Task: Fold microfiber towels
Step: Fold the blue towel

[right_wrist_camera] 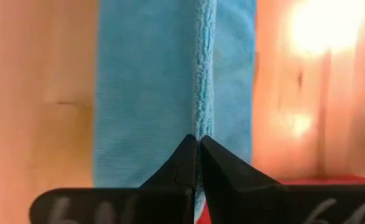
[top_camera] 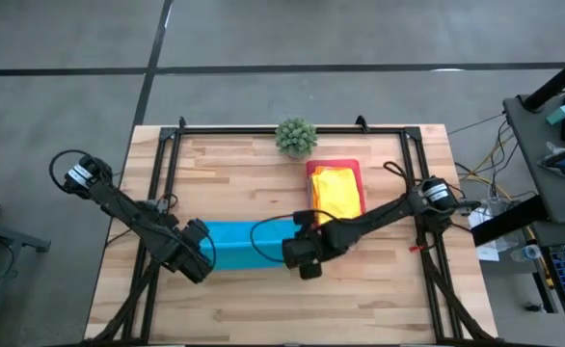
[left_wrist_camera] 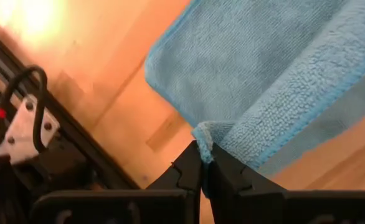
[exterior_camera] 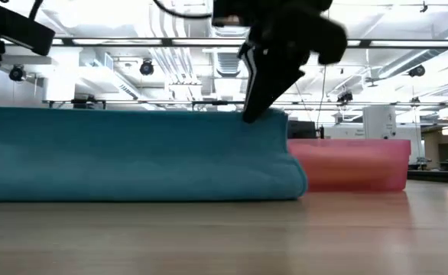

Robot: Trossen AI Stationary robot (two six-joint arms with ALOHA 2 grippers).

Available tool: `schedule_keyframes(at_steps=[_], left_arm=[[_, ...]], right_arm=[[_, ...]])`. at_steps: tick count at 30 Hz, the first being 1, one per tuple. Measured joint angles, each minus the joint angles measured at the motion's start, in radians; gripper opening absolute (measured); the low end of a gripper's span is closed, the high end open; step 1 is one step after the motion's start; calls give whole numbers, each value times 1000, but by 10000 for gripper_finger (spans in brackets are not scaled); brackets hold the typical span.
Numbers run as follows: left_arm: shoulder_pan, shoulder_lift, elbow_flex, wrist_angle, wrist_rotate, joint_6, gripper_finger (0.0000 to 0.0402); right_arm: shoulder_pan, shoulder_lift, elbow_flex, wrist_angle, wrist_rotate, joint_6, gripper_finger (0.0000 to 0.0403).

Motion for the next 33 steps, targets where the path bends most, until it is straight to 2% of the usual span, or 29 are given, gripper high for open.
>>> schedule_keyframes(at_steps=[5,9,16,24,33], left_arm=[[32,3,-10,2,-48,51,1],[64,3,-31,1,-73,66,1],[101,4,-70,5,-82,68,1],[119,4,-101,21,-107,68,1],[120,4,-102,28,-201,69,1]], right_arm=[[-47,2,-13,1,6,-5,9],[-66,2,-27,9,52,-6,9],[-87,3,-42,42,53,-6,9],[-102,3,-43,70,53,-13,9],[-117,4,-57,72,54,12,9]])
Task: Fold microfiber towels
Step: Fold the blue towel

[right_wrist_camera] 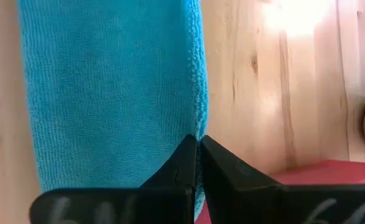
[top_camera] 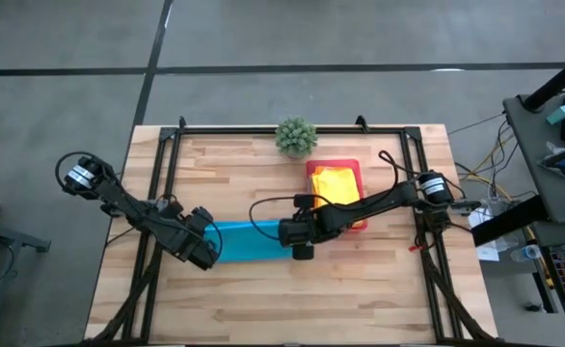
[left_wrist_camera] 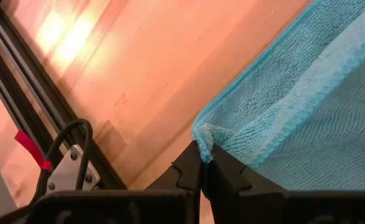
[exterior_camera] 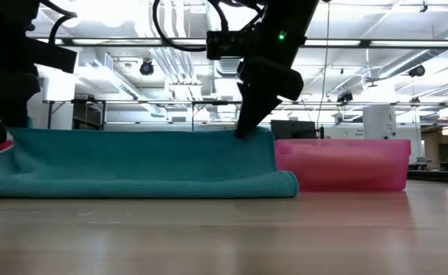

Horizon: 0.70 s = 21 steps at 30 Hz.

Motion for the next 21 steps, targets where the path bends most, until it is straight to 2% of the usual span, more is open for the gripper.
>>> schedule_keyframes(at_steps=[5,8,14,17,21], left_arm=[[2,0,-3,0,-16,0,2],[5,0,-11,0,-30,1,2],[15,0,-44,1,-31,-1,4],[17,0,-59,3,-46,-2,25],[19,0,-70,17,-85,-3,75]], right_arm=[[-3,0,-1,6,17,32,16],[-3,0,-1,5,58,53,32],[-2,0,-1,14,62,57,68],[-2,0,-1,22,61,56,83],[-2,0,-1,22,61,56,88]])
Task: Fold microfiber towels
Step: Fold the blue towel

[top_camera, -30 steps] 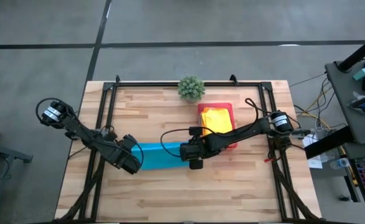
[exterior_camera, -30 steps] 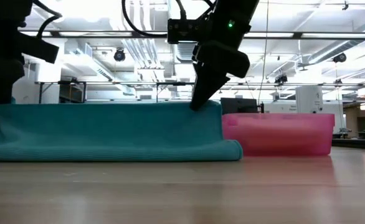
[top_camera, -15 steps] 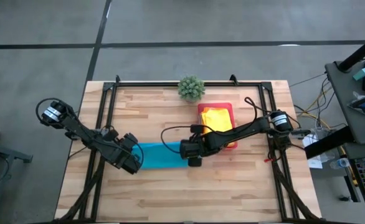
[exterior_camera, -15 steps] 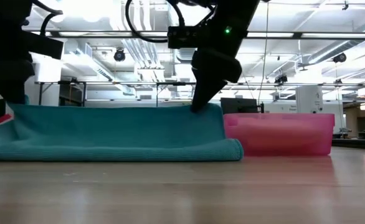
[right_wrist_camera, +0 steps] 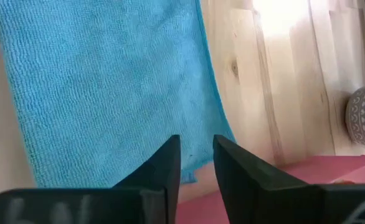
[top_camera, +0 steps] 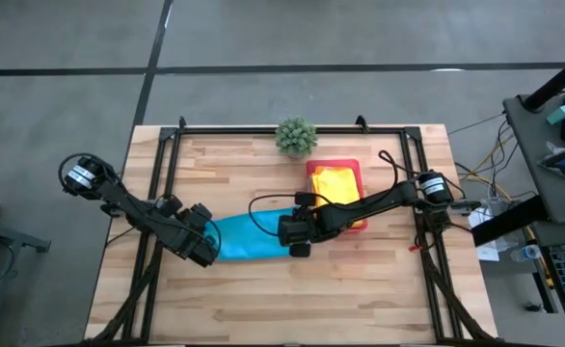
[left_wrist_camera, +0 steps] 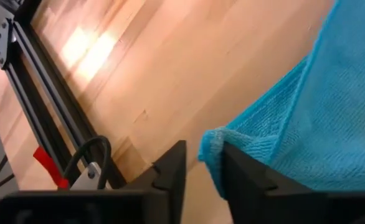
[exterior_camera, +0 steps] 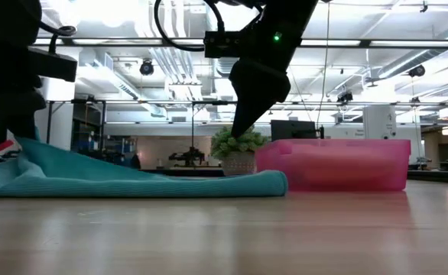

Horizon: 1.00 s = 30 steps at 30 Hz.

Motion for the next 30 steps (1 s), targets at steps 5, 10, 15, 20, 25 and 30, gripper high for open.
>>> schedule_keyframes(at_steps=[5,10,15,20,25,30], left_arm=[[0,0,3,-1,-12,2,139],[0,-5,30,-104,8,3,174],[0,-12,64,-201,27,60,179],[-17,-26,89,-134,87,173,178],[-107,-39,86,65,109,274,178],[-198,-41,83,170,58,320,178]], right_arm=[[0,0,0,2,0,-1,89],[0,0,-1,4,-1,-14,89],[-12,0,-5,22,-17,-71,89],[-80,0,3,36,-240,-109,89],[-151,0,4,33,-308,-235,89],[-226,0,19,30,-306,-302,89]])
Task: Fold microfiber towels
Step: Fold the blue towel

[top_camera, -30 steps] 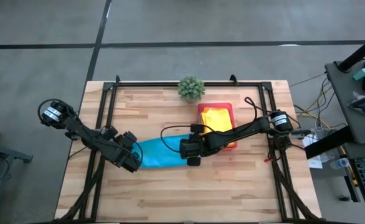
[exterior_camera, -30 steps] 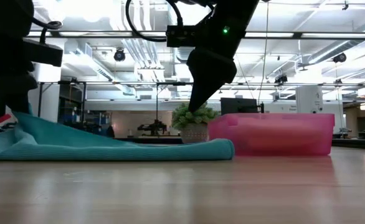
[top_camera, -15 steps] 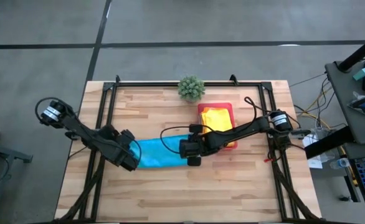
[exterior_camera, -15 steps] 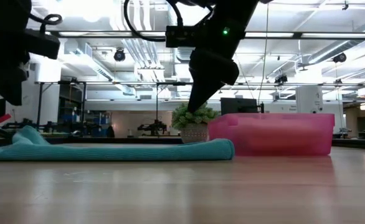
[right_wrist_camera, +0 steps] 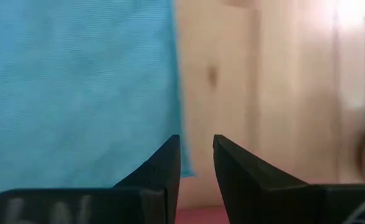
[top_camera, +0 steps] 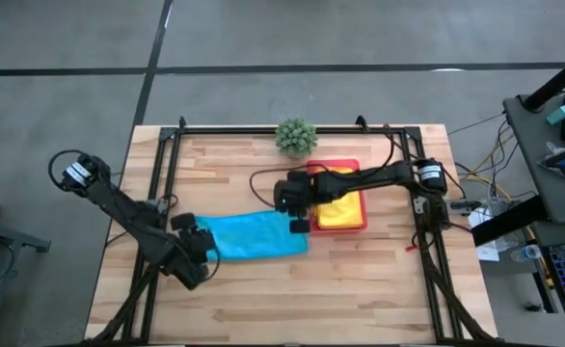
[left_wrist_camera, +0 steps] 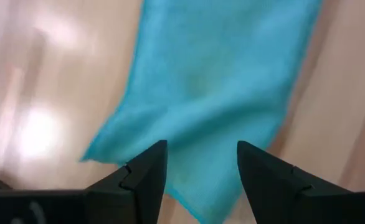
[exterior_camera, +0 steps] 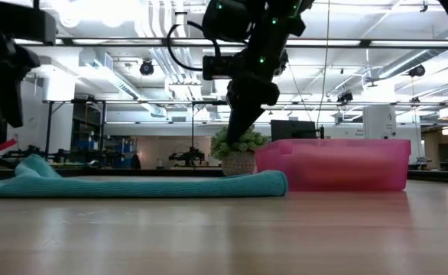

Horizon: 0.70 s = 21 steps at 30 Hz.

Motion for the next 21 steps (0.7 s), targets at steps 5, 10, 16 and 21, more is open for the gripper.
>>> schedule_keyframes(at_steps=[5,10,16,21], left_arm=[[-17,-1,-5,-3,-95,-11,178],[-11,-5,-7,-23,-234,-10,178],[-7,-10,-7,-22,-294,-11,178],[-6,-10,-7,-20,-295,-12,178]], right_arm=[[-31,6,17,-32,-1,-14,89],[-32,41,23,-31,0,0,89],[-36,108,55,-57,5,25,89],[-36,135,65,-97,3,17,89]])
